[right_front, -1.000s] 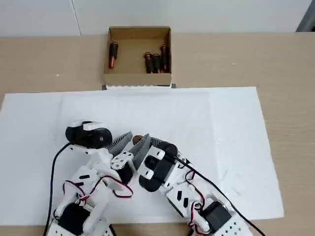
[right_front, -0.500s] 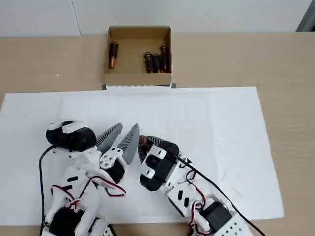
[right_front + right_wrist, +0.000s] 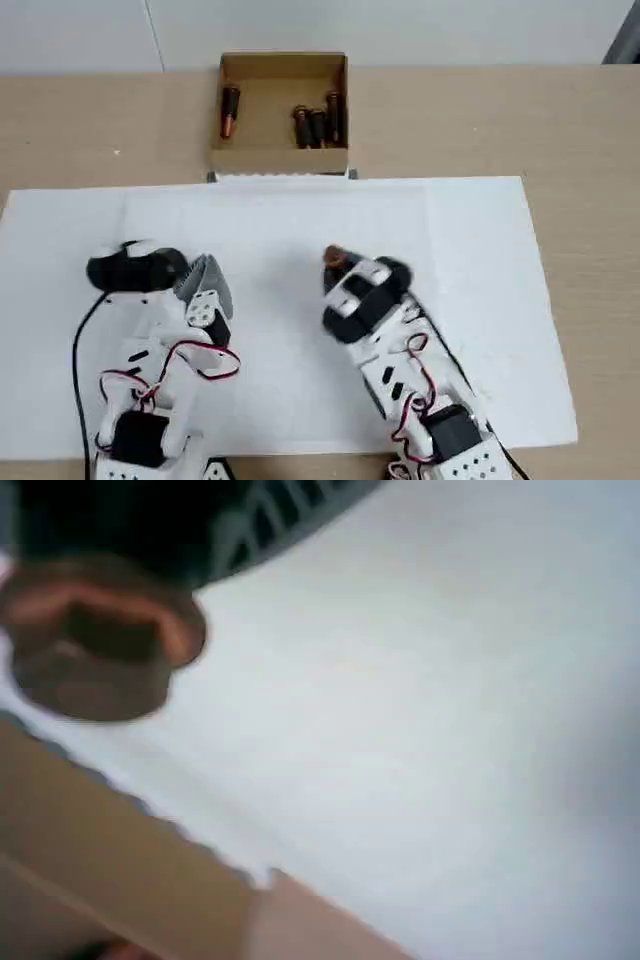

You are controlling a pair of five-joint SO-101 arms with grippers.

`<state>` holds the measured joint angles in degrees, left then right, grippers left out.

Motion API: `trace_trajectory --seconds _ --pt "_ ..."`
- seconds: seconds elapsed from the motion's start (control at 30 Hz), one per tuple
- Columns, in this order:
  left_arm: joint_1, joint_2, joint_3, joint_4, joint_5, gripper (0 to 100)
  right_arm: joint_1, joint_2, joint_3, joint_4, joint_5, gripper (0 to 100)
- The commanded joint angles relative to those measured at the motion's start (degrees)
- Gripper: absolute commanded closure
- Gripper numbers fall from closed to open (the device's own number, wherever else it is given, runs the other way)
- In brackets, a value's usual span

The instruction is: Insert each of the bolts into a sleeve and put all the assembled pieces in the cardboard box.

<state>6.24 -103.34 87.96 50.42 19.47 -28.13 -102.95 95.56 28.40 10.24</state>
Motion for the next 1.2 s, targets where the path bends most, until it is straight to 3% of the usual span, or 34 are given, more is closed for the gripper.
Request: trace_trajectory --seconds 0.0,0.3,0.7,1.17 --pt "-0.6 -0.5 1.7 -0.1 -5.1 99 4.7 -0.7 0.7 -1.5 -5.0 99.5" --pt "-0.6 -0.5 7.5 -0.1 -13.7 99 6.8 0.0 -4.9 13.8 -17.2 99.5" --pt "-0.6 -0.5 8.4 0.0 -14.0 99 5.7 1.2 -18.1 19.4 -18.1 99.5" --pt "-0.6 -0.5 8.4 0.0 -13.6 99 3.9 41.5 -43.7 13.2 -18.4 99.5"
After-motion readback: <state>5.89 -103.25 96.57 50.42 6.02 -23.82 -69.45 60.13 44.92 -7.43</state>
